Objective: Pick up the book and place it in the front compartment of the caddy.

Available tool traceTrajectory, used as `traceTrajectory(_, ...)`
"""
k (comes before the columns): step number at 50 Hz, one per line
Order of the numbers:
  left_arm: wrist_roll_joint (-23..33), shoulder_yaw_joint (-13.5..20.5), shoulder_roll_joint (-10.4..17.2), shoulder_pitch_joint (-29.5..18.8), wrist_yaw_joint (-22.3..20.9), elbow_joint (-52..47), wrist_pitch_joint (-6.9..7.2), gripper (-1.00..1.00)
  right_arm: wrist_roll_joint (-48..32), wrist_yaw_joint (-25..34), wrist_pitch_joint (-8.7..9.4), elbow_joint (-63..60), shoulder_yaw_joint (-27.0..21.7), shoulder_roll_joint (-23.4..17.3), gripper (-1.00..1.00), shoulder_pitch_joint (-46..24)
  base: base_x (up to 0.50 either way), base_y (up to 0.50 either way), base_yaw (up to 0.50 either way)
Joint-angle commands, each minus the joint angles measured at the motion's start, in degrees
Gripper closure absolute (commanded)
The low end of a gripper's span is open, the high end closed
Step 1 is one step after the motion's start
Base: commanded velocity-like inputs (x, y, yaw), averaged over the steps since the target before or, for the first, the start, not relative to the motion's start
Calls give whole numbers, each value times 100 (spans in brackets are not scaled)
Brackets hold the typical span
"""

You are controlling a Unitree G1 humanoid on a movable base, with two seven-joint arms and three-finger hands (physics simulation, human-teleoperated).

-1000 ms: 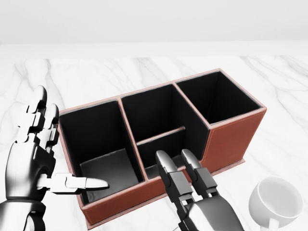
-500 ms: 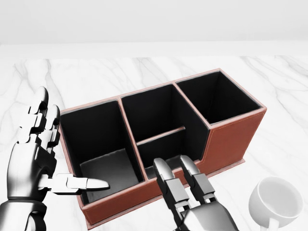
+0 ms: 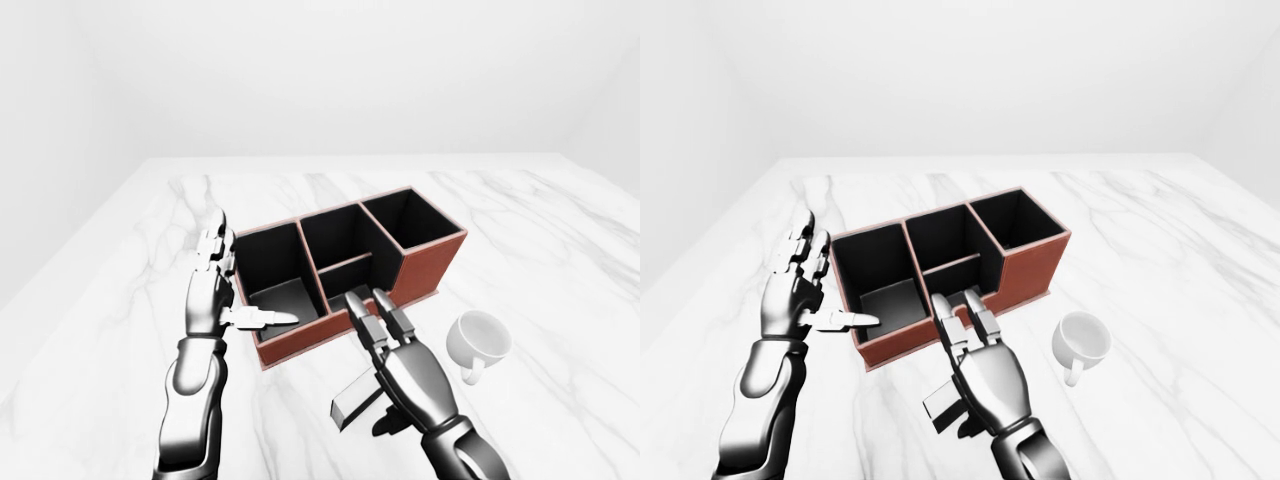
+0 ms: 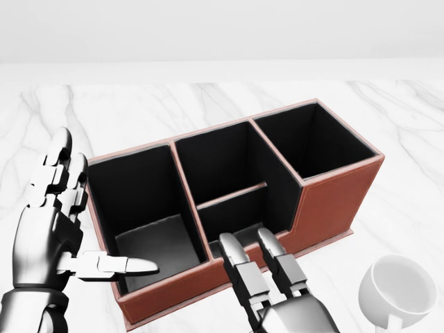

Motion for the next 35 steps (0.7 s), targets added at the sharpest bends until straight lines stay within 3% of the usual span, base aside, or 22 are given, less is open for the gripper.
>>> traceTrajectory(1, 19, -7, -1, 0, 2, 27, 0, -100, -7, -56, 0, 69, 19, -19, -100, 10, 0, 0, 0)
traceTrajectory(35, 23, 0, 1, -14, 8, 65, 0, -100, -49, -279, 0, 498, 147, -90, -100, 23, 0, 0, 0)
